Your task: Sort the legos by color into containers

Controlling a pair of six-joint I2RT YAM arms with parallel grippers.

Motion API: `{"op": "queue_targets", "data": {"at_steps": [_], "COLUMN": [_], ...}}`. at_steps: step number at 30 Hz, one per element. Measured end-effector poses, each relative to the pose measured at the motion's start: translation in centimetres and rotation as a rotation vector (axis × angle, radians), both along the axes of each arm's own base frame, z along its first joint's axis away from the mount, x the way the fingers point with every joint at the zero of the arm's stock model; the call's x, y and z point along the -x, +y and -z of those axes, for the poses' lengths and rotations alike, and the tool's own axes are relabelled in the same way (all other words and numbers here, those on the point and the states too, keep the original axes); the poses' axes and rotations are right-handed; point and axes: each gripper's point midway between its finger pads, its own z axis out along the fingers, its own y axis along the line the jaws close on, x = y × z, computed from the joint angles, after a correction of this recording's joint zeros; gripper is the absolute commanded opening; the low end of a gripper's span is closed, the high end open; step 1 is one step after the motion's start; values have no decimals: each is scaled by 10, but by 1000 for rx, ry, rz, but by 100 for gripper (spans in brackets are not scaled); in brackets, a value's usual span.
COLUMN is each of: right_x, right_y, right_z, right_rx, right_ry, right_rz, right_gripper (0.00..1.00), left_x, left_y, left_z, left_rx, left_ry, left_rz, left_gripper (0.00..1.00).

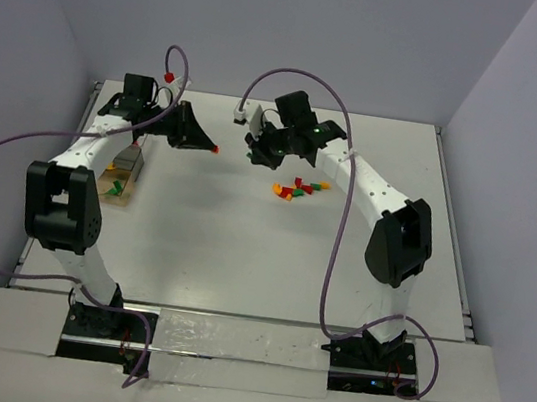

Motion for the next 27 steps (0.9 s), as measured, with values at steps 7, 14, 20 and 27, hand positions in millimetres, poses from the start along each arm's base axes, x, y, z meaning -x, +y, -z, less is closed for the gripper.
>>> {"op": "queue_targets", "data": {"at_steps": [7, 14, 20, 27], "right_x": [6, -4, -3, -4], "right_y": [-10, -17, -20, -13], "right_z": [54, 132, 159, 152], "right_rx": [78, 192, 231, 198], "right_ry": [85, 169, 204, 214], "right_rz": [28, 86, 101, 94], "right_gripper": [2, 19, 43, 59], "left_x": [5, 7, 6, 7], "left_y": [1, -3, 0, 1], "left_z": [-3, -11, -12, -5], "left_rx": [26, 83, 130, 154], "left_ry": [-15, 0, 22, 56], "left_rz": [16, 35, 32, 39], "left_gripper": [0, 0, 0, 0]}}
